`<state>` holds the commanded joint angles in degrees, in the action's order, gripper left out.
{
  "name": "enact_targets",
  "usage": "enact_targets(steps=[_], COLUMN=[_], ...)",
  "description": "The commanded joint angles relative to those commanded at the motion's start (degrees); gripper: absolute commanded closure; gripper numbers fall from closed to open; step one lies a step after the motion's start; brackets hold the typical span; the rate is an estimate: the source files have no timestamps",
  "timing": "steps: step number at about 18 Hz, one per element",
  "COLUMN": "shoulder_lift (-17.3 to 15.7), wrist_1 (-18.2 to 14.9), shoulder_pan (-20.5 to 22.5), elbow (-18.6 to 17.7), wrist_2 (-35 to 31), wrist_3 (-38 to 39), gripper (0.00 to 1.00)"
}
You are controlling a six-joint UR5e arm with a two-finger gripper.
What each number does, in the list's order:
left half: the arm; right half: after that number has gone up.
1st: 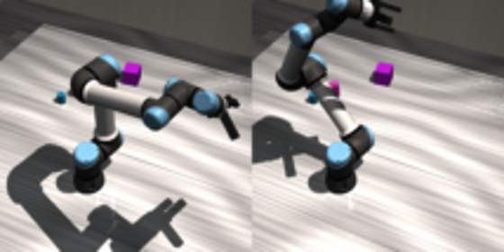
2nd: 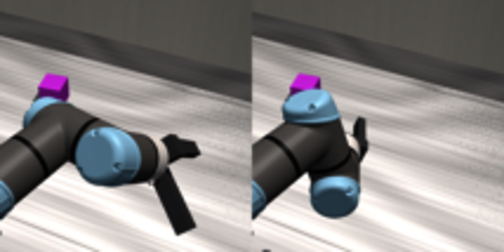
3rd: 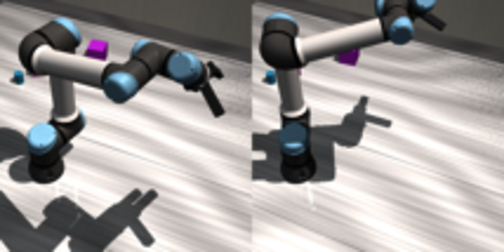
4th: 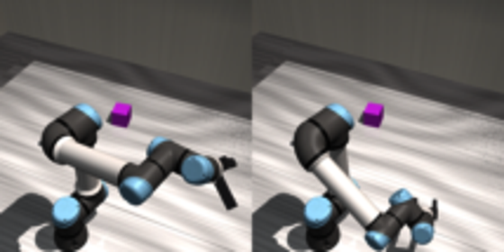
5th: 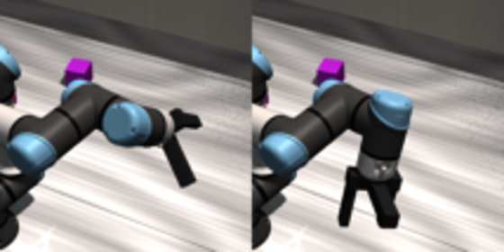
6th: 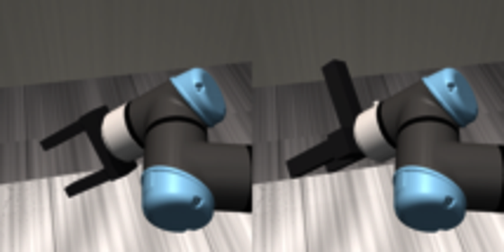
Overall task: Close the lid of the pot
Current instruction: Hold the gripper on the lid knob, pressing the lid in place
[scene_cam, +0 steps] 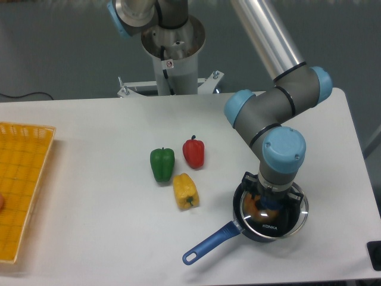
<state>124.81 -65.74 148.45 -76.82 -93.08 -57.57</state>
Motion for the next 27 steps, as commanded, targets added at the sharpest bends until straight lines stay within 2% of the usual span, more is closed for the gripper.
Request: enact_targets(steps=[27], shoulder_lift=[-2.20], wrist_1=[0.70], shoulder_pan=[0.09], elbow=[-0.09], wrist_2=[0.00], wrist_3=[-0.26], gripper=[0.06])
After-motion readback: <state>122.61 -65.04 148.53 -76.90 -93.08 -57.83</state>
